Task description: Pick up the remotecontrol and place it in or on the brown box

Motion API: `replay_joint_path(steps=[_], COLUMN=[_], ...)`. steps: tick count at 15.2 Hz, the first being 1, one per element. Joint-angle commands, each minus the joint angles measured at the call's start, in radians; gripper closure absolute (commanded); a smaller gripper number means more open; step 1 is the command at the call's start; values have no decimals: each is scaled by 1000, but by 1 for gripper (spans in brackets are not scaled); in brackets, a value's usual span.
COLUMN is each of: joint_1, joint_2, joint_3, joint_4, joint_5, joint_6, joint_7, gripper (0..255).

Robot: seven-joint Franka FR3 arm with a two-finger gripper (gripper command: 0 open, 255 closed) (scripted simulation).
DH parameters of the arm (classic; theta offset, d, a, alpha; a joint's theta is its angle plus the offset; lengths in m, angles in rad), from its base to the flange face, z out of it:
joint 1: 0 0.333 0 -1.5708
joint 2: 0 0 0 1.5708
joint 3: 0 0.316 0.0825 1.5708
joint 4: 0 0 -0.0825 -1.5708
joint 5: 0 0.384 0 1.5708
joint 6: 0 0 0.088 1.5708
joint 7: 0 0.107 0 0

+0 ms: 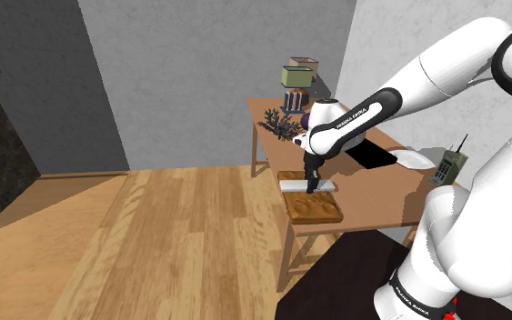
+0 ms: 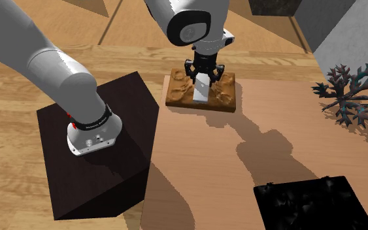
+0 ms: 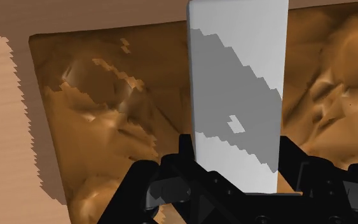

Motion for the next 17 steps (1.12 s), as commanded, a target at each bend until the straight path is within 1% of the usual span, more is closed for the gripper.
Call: replay_joint_path(steps=[1, 2, 3, 8, 10, 12, 17], joint_1=[0, 0, 0, 0, -14, -24, -25], joint_2=[0, 0, 0, 0, -69, -123, -123], joint_3=[0, 0, 0, 0, 19, 38, 39], joint_4=[0, 0, 0, 0, 22, 46, 46], joint_5=[0, 0, 0, 0, -39, -61, -60], joint_6=[0, 0, 0, 0, -84, -158, -158], joint_7=[0, 0, 0, 0, 31, 50, 49], gripper=[255, 255, 0, 0, 0, 0, 0])
